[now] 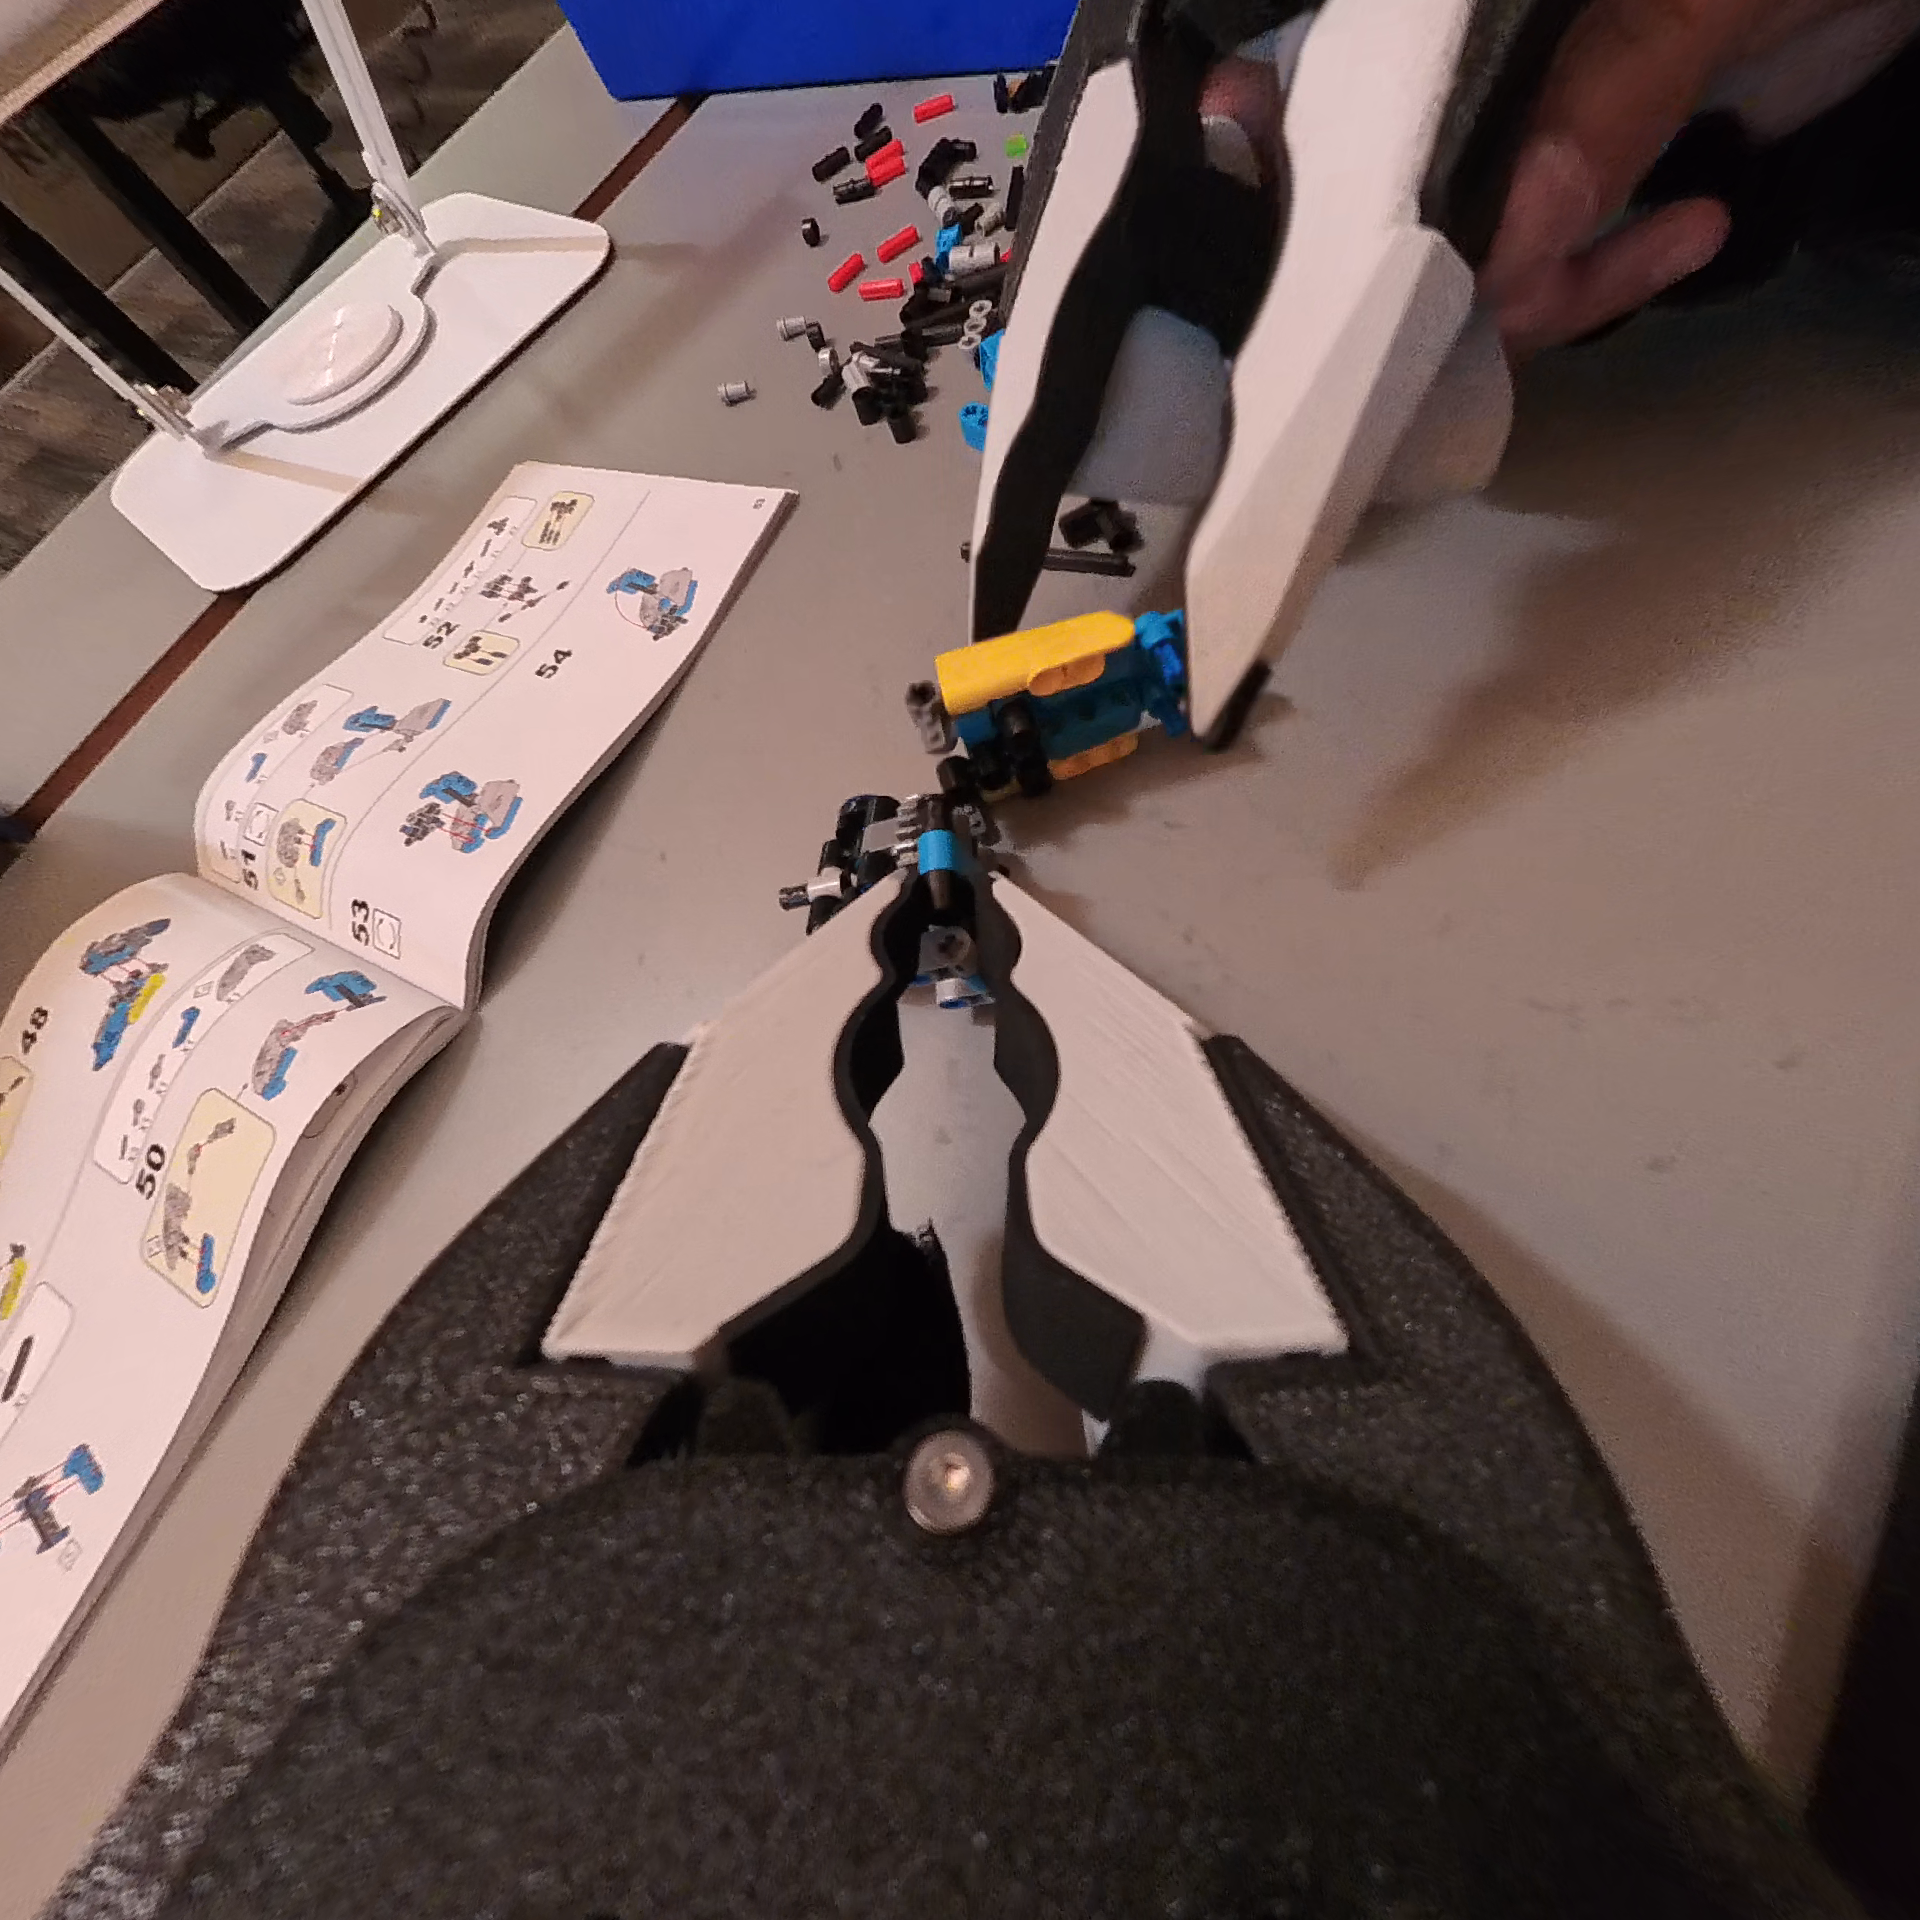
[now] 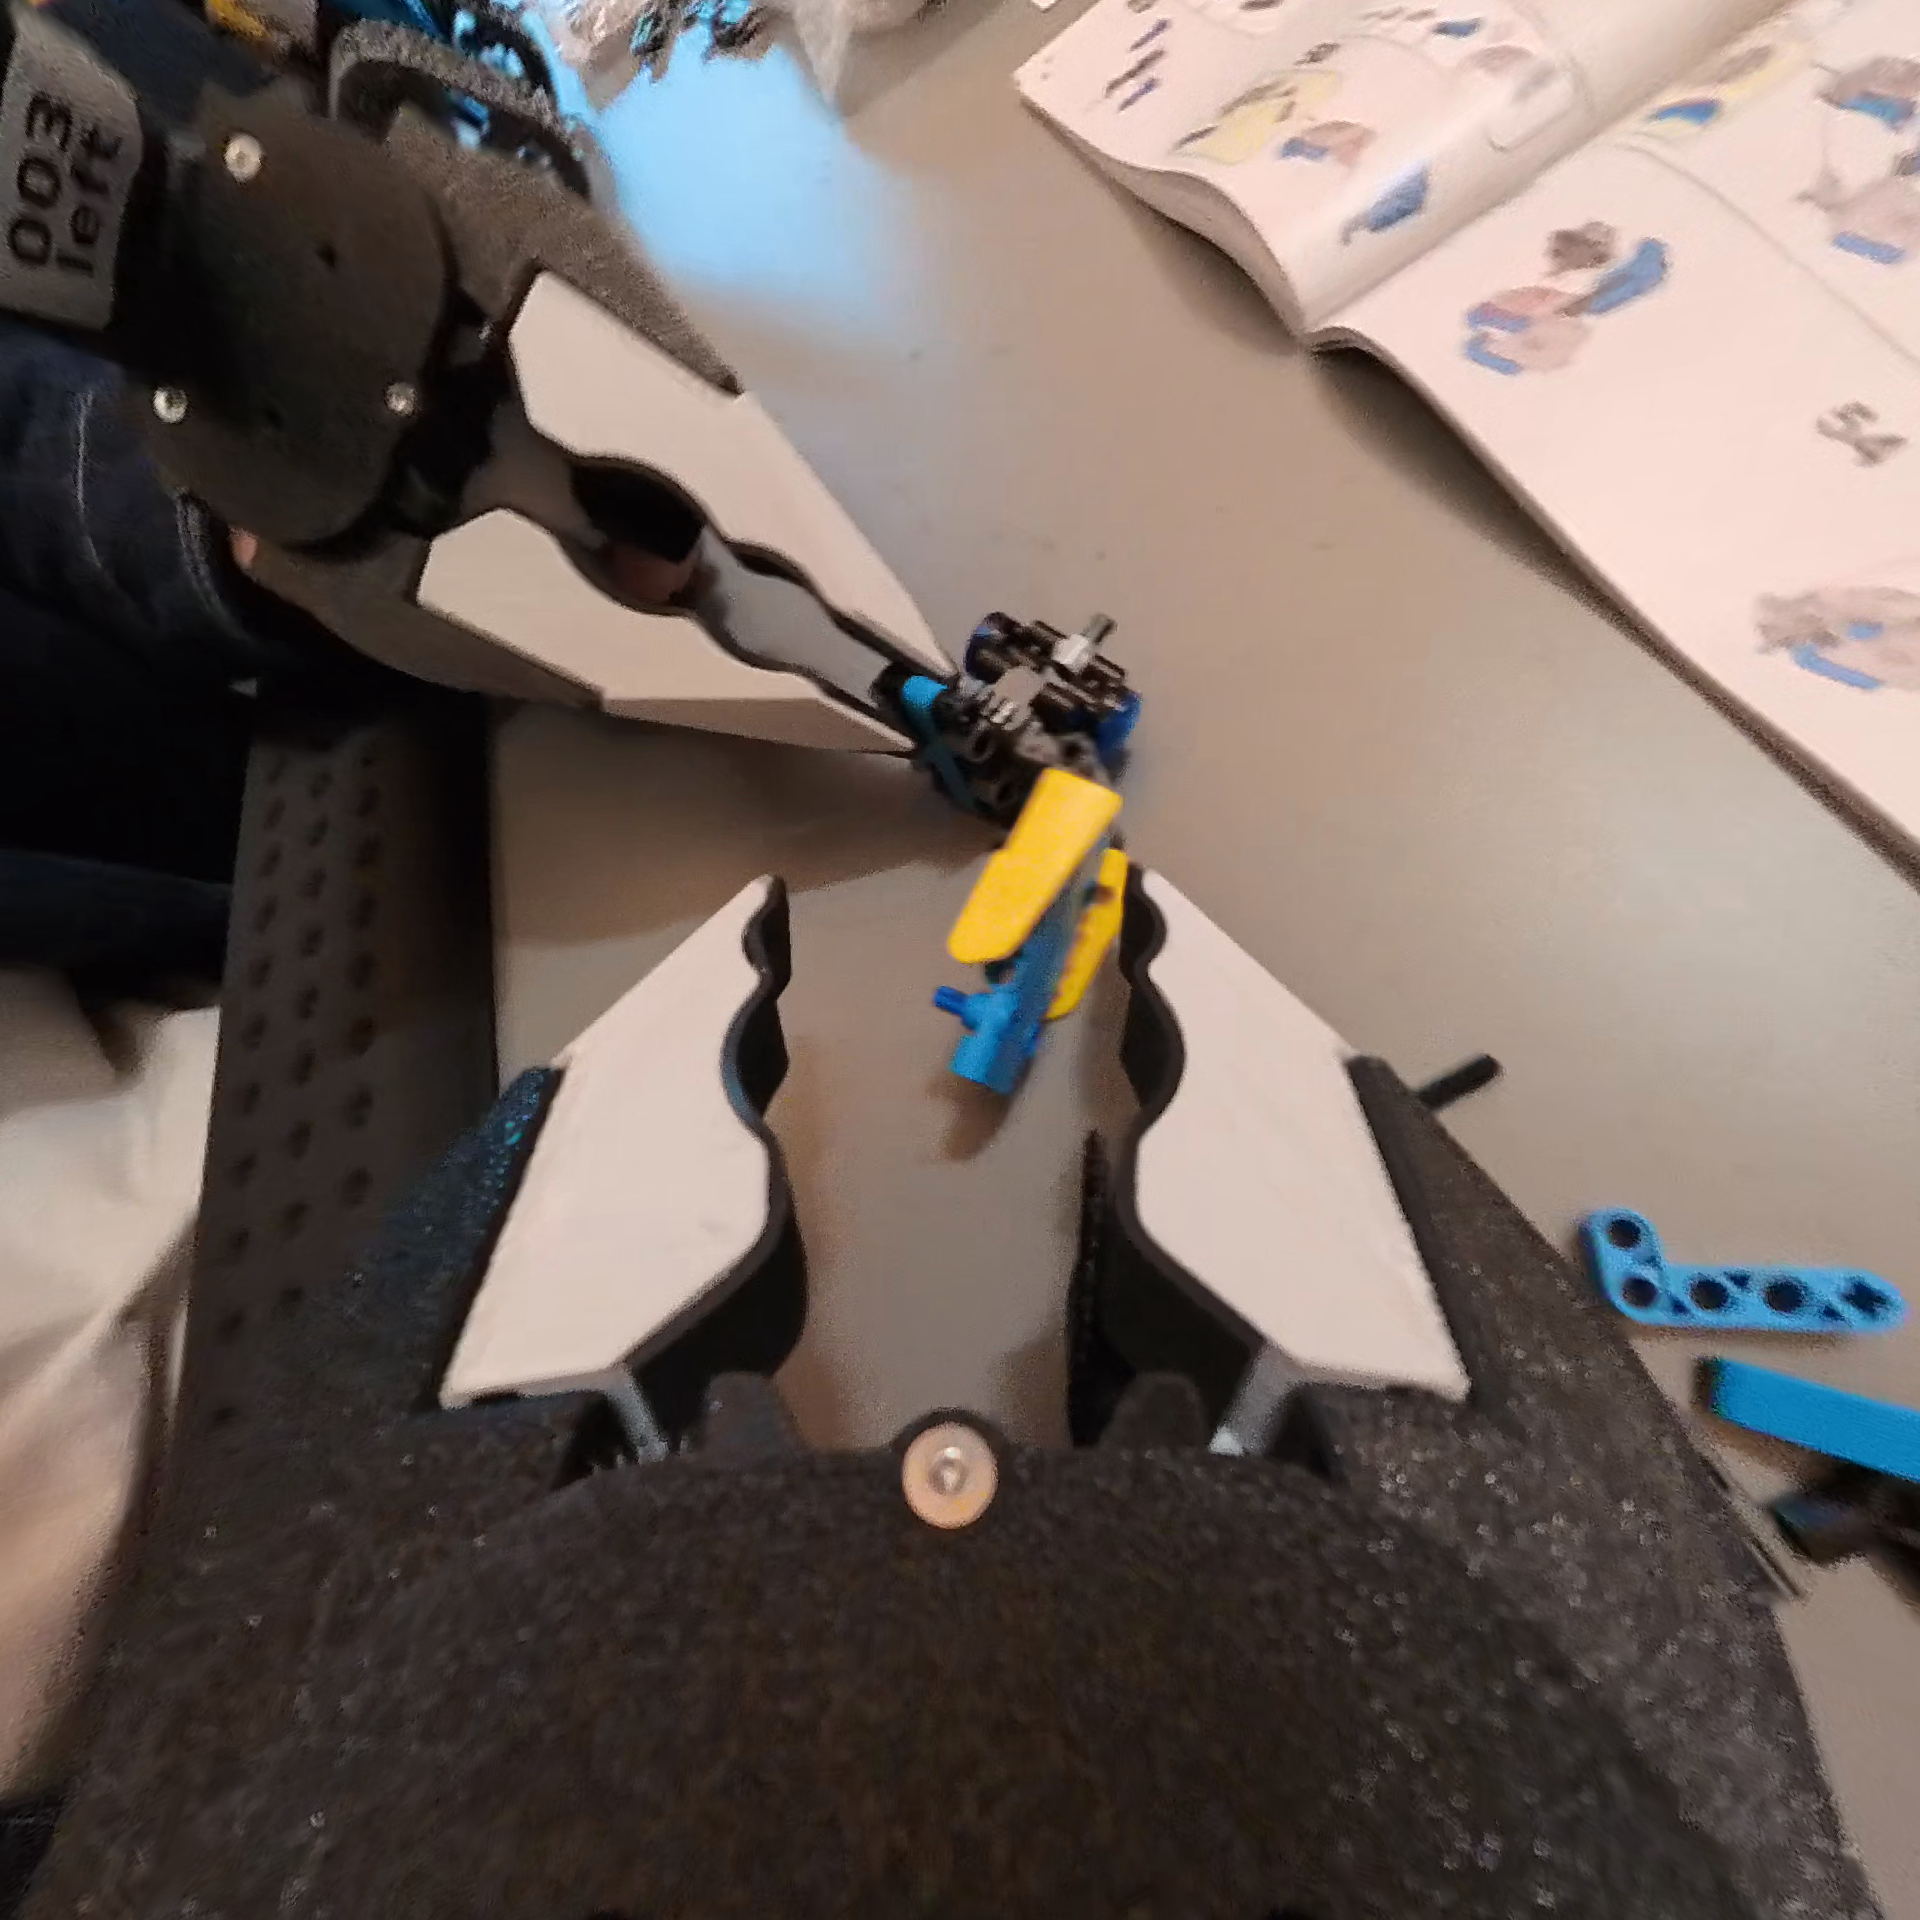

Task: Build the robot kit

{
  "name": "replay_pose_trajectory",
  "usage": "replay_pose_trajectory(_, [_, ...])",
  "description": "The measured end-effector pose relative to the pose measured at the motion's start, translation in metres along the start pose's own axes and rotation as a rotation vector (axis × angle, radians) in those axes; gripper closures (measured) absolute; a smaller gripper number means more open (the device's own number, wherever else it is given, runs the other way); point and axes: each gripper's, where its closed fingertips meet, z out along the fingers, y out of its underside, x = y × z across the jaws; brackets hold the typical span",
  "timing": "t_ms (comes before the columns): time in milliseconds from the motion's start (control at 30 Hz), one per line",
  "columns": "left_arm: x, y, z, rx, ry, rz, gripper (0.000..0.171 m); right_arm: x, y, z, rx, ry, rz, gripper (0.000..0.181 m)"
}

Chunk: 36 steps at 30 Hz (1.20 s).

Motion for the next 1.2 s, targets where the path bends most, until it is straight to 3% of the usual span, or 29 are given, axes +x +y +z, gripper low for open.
replay_pose_trajectory(100, [-0.001,0.001,0.0,-0.003,-0.008,0.009,0.16,-0.004,0.006,0.013,-0.035,0.02,-0.04,0.103])
replay_pose_trajectory(167, [-0.001,0.002,0.0,-0.009,-0.016,0.018,0.159,0.002,0.011,0.018,-0.064,0.059,-0.052,0.104])
replay_pose_trajectory(367, [0.002,0.002,0.001,-0.009,-0.033,0.056,0.159,0.016,0.006,0.022,-0.031,0.172,0.015,0.158])
replay_pose_trajectory(500, [0.003,0.0,0.002,-0.009,-0.06,0.086,0.159,0.017,0.006,0.021,-0.034,0.222,0.075,0.158])
replay_pose_trajectory(700, [0.003,0.0,0.003,-0.014,-0.077,0.091,0.159,-0.002,0.005,0.025,-0.043,0.199,0.121,0.121])
replay_pose_trajectory(833, [0.003,0.0,0.003,-0.015,-0.069,0.067,0.158,-0.009,0.006,0.028,-0.051,0.223,0.116,0.108])
replay_pose_trajectory(1033, [0.003,0.0,0.003,-0.011,-0.061,0.062,0.159,-0.017,0.008,0.031,-0.095,0.254,0.122,0.095])
replay_pose_trajectory(1200, [0.003,-0.001,0.004,-0.006,-0.066,0.077,0.159,-0.015,0.007,0.029,-0.096,0.233,0.167,0.105])
